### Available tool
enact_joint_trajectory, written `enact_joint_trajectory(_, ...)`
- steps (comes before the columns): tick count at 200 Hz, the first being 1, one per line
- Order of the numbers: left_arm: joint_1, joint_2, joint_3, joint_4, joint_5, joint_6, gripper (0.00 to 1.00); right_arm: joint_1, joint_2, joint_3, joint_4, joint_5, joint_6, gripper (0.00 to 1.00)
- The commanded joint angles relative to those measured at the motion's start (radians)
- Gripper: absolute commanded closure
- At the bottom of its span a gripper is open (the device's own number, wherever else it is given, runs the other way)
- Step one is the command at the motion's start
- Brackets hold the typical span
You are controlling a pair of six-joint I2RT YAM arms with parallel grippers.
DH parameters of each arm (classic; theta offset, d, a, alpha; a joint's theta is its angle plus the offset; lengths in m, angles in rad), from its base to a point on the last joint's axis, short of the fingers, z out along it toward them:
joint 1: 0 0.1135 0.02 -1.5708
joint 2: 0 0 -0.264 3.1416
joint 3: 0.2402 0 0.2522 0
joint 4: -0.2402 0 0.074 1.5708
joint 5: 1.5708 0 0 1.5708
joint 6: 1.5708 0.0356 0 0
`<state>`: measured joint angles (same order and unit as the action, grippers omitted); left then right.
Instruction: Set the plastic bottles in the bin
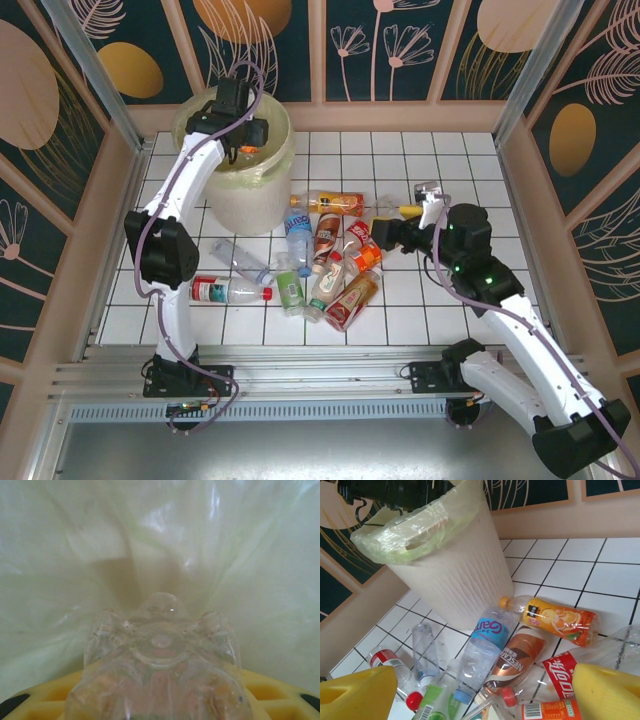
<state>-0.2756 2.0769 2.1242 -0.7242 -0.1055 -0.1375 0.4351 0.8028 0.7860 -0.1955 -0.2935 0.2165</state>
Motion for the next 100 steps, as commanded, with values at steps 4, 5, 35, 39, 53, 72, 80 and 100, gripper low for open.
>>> enact_joint_trajectory(4,0.007,0.018,-0.028,-0.017,0.016,-0.028,0.57,0.008,0.042,-0.001,-0.055,0.114,0.039,0.09)
enact_joint_trajectory(5,0.007,0.018,-0.030,-0.017,0.017,-0.028,0.57,0.008,0.044,-0.001,-0.056,0.117,0.039,0.09)
enact_joint_trajectory(35,0.008,0.019,-0.046,-0.021,0.039,-0.031,0.48,0.008,0.092,0.001,-0.078,0.184,0.054,0.09)
enact_joint_trajectory(39,0.008,0.020,-0.048,-0.021,0.040,-0.031,0.48,0.006,0.099,0.002,-0.081,0.196,0.056,0.09)
enact_joint_trajectory(53,0.008,0.014,-0.051,-0.023,0.043,-0.032,0.47,0.004,0.120,0.005,-0.091,0.226,0.066,0.09)
enact_joint_trajectory(72,0.009,0.000,-0.053,-0.024,0.045,-0.036,0.39,0.001,0.140,0.005,-0.105,0.265,0.088,0.09)
enact_joint_trajectory(80,0.009,-0.007,-0.053,-0.024,0.048,-0.039,0.33,0.000,0.146,0.006,-0.110,0.277,0.096,0.09)
enact_joint_trajectory(100,0.009,-0.033,-0.053,-0.022,0.052,-0.045,0.22,-0.004,0.149,0.002,-0.116,0.294,0.107,0.09)
